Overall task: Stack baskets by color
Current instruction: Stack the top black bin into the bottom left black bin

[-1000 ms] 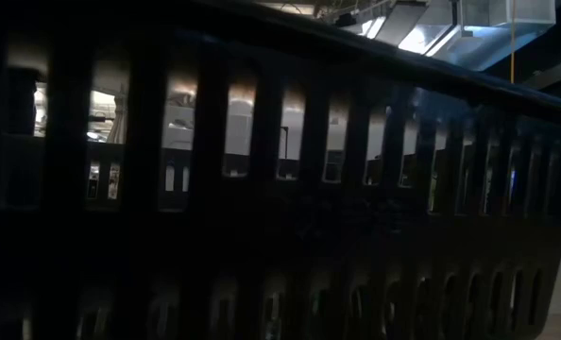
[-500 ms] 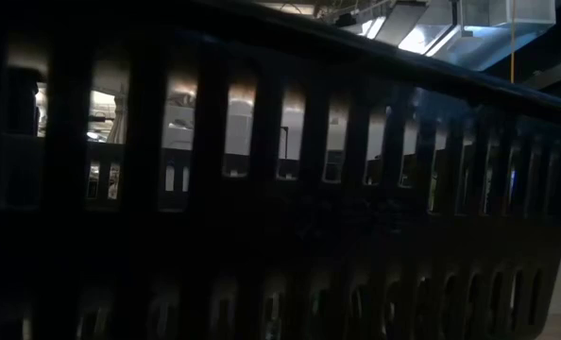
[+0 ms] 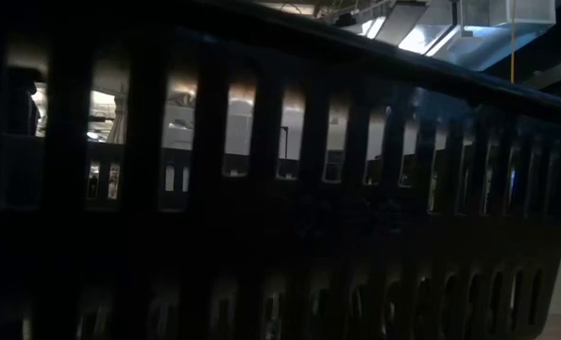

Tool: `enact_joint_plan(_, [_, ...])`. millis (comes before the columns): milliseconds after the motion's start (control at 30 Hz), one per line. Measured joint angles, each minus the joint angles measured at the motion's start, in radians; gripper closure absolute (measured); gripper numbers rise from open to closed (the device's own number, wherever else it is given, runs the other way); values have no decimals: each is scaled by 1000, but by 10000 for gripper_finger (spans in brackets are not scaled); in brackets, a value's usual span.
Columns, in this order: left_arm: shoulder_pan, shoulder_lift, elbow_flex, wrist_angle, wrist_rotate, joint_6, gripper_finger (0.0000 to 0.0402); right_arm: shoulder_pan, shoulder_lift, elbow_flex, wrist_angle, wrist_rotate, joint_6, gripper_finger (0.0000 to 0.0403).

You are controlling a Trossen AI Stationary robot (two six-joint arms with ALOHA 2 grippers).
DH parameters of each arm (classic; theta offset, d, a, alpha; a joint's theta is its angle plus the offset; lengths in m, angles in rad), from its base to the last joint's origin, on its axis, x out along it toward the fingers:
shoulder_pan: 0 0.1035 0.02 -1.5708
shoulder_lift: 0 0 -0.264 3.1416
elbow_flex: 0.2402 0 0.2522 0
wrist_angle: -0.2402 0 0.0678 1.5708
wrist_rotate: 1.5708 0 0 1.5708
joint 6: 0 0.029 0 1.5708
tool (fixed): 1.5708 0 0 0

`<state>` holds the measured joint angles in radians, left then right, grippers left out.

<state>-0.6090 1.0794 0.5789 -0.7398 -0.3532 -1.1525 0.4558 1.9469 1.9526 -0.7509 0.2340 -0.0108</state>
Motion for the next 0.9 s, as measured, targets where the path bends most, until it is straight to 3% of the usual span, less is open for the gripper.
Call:
enact_joint_plan(533, [0,150,0,-30,-12,37,338,-1,0,0,-2,-1,-2,321])
enact_joint_plan(733, [0,179,0,-29,-22,36,392,0,0,0,-2,-1,-25,321])
enact_joint_plan(900, [0,176,12,-2,-32,31,400,18,-3,0,-3,0,-15,321])
